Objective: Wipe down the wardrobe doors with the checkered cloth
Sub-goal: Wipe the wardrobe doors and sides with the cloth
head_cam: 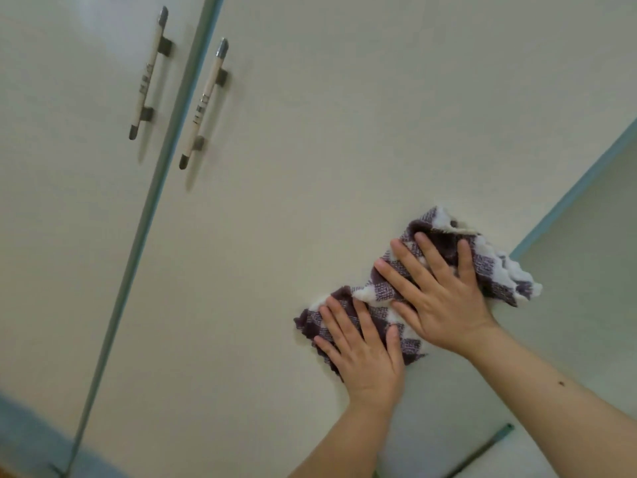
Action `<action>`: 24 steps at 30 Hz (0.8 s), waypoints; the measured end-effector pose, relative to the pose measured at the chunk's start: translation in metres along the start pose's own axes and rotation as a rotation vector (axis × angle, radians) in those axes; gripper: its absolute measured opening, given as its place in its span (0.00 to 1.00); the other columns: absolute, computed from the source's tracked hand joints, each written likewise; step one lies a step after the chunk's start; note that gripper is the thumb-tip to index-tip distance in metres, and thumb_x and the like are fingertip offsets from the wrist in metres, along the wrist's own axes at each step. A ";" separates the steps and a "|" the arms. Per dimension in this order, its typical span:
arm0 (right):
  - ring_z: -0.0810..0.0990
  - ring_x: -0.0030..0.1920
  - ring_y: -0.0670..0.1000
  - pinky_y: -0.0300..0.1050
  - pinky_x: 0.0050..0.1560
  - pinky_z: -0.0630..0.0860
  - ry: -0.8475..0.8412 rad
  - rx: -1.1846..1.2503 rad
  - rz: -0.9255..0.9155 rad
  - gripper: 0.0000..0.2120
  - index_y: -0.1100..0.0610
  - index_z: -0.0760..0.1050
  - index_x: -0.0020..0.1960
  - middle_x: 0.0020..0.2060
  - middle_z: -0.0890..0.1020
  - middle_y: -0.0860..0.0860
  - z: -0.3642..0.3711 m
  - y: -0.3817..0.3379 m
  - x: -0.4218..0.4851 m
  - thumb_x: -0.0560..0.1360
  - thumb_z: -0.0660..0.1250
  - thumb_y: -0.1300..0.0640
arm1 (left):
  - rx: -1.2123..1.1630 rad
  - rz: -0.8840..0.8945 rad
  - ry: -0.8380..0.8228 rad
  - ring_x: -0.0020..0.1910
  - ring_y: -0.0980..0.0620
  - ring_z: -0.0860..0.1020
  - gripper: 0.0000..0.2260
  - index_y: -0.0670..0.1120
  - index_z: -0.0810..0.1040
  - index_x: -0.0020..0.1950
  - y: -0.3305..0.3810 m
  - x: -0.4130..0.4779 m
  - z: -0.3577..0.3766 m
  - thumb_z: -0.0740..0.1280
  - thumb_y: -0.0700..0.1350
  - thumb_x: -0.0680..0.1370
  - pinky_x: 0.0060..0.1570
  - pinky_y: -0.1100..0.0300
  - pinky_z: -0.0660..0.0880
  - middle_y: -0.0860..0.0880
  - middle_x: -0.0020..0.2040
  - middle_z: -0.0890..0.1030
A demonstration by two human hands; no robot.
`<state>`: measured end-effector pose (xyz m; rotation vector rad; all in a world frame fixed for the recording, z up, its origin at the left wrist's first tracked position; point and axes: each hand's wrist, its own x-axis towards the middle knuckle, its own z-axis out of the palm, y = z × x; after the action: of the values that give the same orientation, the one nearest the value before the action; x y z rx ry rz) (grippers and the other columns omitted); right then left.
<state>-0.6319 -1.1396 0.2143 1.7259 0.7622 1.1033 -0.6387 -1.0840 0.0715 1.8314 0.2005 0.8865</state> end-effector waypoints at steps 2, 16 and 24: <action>0.49 0.75 0.59 0.67 0.69 0.41 -0.010 -0.015 -0.023 0.27 0.50 0.57 0.75 0.75 0.55 0.53 0.001 -0.001 -0.005 0.78 0.50 0.42 | -0.006 -0.012 0.002 0.75 0.41 0.42 0.29 0.45 0.41 0.76 -0.002 -0.005 0.005 0.41 0.59 0.80 0.67 0.40 0.44 0.39 0.76 0.39; 0.48 0.75 0.57 0.65 0.69 0.41 0.075 0.198 -0.028 0.28 0.50 0.61 0.73 0.74 0.60 0.54 0.015 -0.110 0.120 0.75 0.55 0.43 | -0.052 -0.051 0.106 0.75 0.48 0.42 0.28 0.53 0.41 0.76 -0.141 0.077 -0.039 0.43 0.62 0.79 0.68 0.43 0.42 0.50 0.77 0.39; 0.58 0.72 0.58 0.63 0.69 0.42 0.149 0.355 -0.062 0.26 0.54 0.68 0.69 0.70 0.65 0.54 0.018 -0.155 0.208 0.73 0.58 0.47 | -0.033 -0.101 0.168 0.75 0.51 0.39 0.28 0.55 0.39 0.75 -0.195 0.140 -0.075 0.41 0.63 0.78 0.66 0.35 0.46 0.53 0.76 0.37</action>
<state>-0.5345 -0.9106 0.1396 1.9103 1.1532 1.1122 -0.5375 -0.8710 -0.0158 1.7021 0.3780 0.9670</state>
